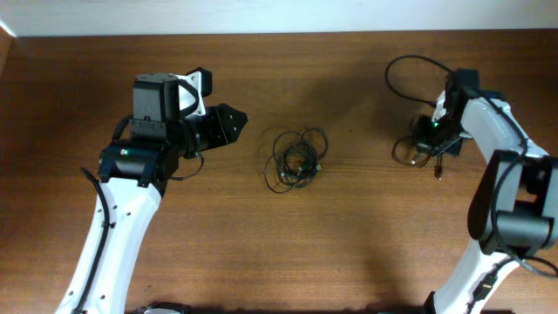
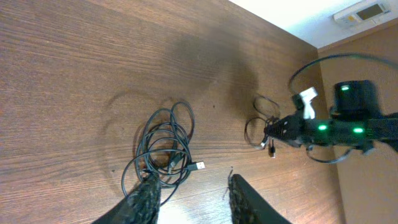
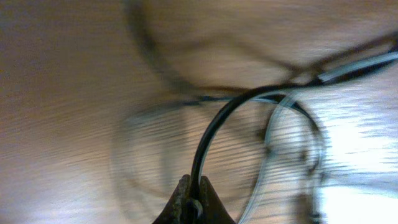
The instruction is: Untangle cables
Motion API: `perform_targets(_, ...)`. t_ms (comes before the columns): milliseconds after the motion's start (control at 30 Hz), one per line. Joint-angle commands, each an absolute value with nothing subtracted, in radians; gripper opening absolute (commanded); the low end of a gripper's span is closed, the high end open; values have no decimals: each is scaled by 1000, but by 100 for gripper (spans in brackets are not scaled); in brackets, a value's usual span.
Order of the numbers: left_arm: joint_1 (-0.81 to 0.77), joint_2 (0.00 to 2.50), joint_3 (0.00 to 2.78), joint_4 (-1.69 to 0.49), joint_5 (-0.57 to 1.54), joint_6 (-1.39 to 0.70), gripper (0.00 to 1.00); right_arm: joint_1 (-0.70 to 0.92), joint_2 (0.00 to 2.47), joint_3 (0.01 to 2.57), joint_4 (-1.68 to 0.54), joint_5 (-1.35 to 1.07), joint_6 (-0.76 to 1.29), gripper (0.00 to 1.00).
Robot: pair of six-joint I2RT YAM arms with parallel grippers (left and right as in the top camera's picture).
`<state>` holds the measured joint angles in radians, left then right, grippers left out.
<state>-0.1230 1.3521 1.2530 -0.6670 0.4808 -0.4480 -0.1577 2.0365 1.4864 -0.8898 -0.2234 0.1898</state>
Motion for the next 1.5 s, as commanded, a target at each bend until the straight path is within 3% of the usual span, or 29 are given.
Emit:
perform_targets(0, -125, 1361, 1258, -668, 474, -432, 33, -157, 1834, 1544, -884, -806, 100, 4)
perform_targets(100, -125, 1364, 1258, -668, 474, -432, 32, -156, 1686, 1544, -801, -1378, 101, 4)
perform_targets(167, -125, 1364, 1258, -668, 475, -432, 33, -156, 1625, 1544, -744, -1540, 102, 4)
perform_targets(367, -125, 1364, 1258, -646, 640, -432, 39, -157, 1430, 1544, -753, -1421, 245, 4)
perform_targets(567, -132, 1364, 1258, -465, 1021, -433, 43, -157, 1265, 1544, -697, -1394, 330, 4)
perform_targets(633, -155, 1364, 1258, -386, 1077, -533, 41, -157, 1234, 1544, -665, -1394, 367, 4)
perform_targets(800, -235, 1364, 1258, -264, 1073, -835, 41, -157, 1178, 1544, -654, -1441, 410, 4)
perform_targets(1000, -288, 1364, 1258, -219, 1032, -1103, 55, -157, 1171, 1544, -654, -1482, 414, 4)
perform_targets(1200, -345, 1364, 1258, -218, 868, -970, 52, -156, 1171, 1544, -655, -1493, 449, 4)
perform_targets(1467, -414, 1370, 1258, -183, 788, -949, 57, -156, 1171, 1544, -685, -1493, 454, 4)
